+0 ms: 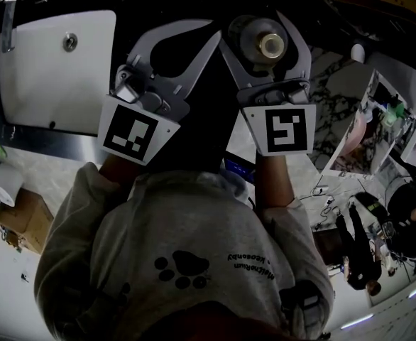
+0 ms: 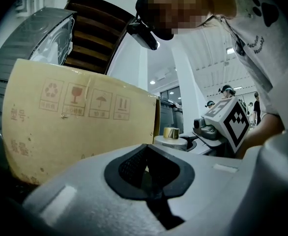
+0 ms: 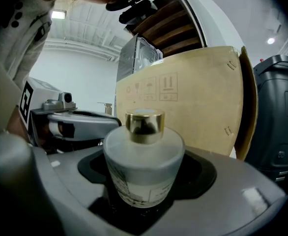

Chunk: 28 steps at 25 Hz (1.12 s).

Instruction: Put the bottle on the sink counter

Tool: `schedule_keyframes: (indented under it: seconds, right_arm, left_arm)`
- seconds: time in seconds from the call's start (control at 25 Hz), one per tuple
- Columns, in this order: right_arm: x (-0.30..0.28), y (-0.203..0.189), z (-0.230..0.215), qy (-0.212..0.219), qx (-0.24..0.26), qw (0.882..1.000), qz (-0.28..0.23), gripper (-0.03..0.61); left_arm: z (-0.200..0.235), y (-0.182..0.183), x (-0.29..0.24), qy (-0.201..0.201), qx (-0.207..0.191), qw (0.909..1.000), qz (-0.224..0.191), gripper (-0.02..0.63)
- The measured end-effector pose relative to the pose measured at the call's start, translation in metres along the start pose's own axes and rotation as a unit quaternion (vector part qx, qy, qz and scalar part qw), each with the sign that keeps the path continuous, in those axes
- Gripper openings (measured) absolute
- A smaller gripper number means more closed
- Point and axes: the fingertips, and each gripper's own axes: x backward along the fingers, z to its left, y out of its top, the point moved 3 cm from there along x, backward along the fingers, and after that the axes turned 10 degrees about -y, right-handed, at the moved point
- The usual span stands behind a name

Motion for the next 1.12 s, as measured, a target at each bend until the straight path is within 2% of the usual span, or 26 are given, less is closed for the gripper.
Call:
schedule_keyframes:
  seconds: [0.56, 1.12]
  right_arm:
    - [-0.039, -0.025, -0.011, 0.008, 0.002, 1.000, 0.020, 0.337]
    - [-0.062, -0.037, -0.012, 0.012, 0.005, 0.999, 0.043, 0.337]
  left_arm:
    - [0.024, -0.031, -0.018, 0.013, 0.027, 0.9994, 0.015, 0.003]
    - [0.031, -0.040, -0.022, 0.012, 0.036, 0.9991, 0.019, 0.003]
